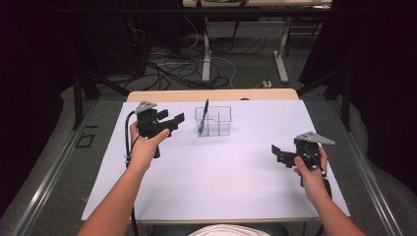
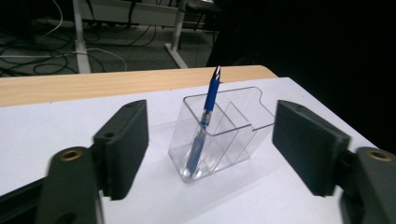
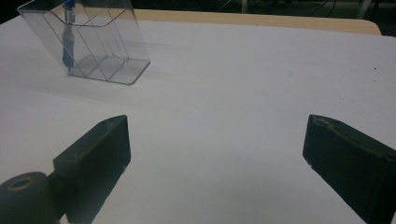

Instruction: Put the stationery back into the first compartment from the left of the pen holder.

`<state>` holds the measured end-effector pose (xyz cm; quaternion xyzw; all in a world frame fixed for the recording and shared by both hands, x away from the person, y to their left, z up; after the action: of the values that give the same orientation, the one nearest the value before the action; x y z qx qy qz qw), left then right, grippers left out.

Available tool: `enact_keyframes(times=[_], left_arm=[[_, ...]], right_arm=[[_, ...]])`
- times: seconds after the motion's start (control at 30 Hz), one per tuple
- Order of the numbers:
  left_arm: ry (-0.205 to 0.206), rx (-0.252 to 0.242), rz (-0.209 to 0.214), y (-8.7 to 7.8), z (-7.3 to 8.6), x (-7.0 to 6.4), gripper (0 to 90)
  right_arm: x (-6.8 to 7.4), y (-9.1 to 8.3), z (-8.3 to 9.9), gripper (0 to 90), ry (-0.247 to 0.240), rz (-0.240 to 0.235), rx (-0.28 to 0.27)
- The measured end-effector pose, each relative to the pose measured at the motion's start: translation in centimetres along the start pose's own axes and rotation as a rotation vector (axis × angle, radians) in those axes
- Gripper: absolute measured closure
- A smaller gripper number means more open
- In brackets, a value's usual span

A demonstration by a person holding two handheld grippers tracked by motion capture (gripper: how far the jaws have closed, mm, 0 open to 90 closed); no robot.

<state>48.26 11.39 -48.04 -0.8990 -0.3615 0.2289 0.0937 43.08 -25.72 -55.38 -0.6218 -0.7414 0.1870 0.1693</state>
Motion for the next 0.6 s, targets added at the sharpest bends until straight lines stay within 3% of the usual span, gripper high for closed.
enact_keyframes(times=[0.3,0.47,0.6], left_arm=[[0.007,0.000,-0.007,-2.7,1.0,0.1,7.4],[0.031,0.005,-0.015,-4.0,2.1,0.2,0.1],[0.062,0.014,-0.074,-5.6,2.9,1.0,0.1]], right_arm=[[-0.1,-0.1,0.0,7.3,0.006,0.003,0.001],[0.0,0.0,-0.1,7.3,0.014,0.006,0.004],[0.0,0.1,-0.2,7.2,0.016,0.004,0.004]])
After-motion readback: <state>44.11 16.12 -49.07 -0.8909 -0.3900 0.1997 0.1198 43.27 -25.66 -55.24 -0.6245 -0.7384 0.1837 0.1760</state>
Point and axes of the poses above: each handheld gripper's, and its own axes: y roughly forward along the jaws, z roughly out of its underside, x roughly to its left, the point moved 10 cm from there along y, roughly forward along the jaws, and after that the axes turned 11 degrees about z, right-handed, at the moved point
